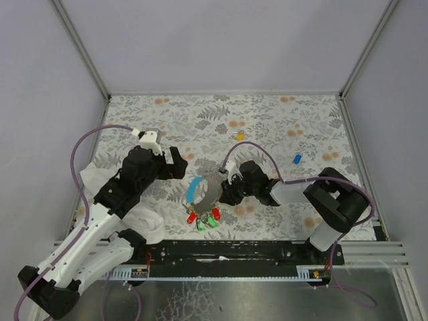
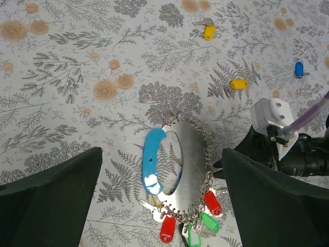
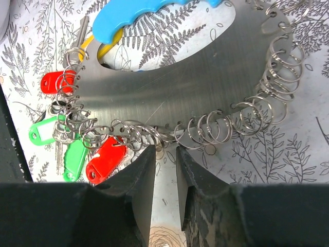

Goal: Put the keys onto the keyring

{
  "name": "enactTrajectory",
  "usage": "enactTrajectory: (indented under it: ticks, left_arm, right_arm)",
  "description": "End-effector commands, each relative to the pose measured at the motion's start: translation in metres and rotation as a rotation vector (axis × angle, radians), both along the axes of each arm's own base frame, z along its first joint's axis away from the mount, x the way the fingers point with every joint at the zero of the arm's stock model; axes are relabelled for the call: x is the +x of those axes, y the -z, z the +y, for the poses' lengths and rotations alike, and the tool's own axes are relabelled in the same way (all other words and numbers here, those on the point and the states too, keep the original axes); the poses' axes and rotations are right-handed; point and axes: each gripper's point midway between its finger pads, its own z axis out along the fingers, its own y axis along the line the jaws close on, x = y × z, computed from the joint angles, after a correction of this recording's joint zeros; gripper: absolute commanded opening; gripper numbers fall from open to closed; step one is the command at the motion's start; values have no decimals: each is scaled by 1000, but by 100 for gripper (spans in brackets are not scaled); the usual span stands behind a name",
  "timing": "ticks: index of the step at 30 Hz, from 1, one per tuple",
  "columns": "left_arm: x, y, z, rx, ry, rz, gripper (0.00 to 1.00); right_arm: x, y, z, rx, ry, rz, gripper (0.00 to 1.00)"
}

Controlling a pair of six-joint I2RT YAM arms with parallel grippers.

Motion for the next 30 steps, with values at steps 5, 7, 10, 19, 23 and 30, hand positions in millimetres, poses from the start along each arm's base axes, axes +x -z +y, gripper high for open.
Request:
enactTrajectory:
  ticks: [5,7,10,19,23,30]
  left_arm:
    - [2,-10,-2,0,17,-23,100]
    - [2,-10,-2,-2,19,-24,100]
    - [2,-10,-2,0,19,-23,100]
    - [2,-9,-3,-1,24,-20,100]
    - [1,-8,-6,-2,42,-15,100]
    - [-4,-6,-19,-35,103,8,100]
  right_arm:
    - [-1,-6,12,89,-73,26,30]
    - [-5,-8,16,104,-100,42,30]
    - [-8,-6,16,102,-110,57,29]
    - [-7,-14,13,109,-97,29,9]
    - [-4,-16,12,97,-97,8,0]
    - [5,-39,7,44,-121,-78,0]
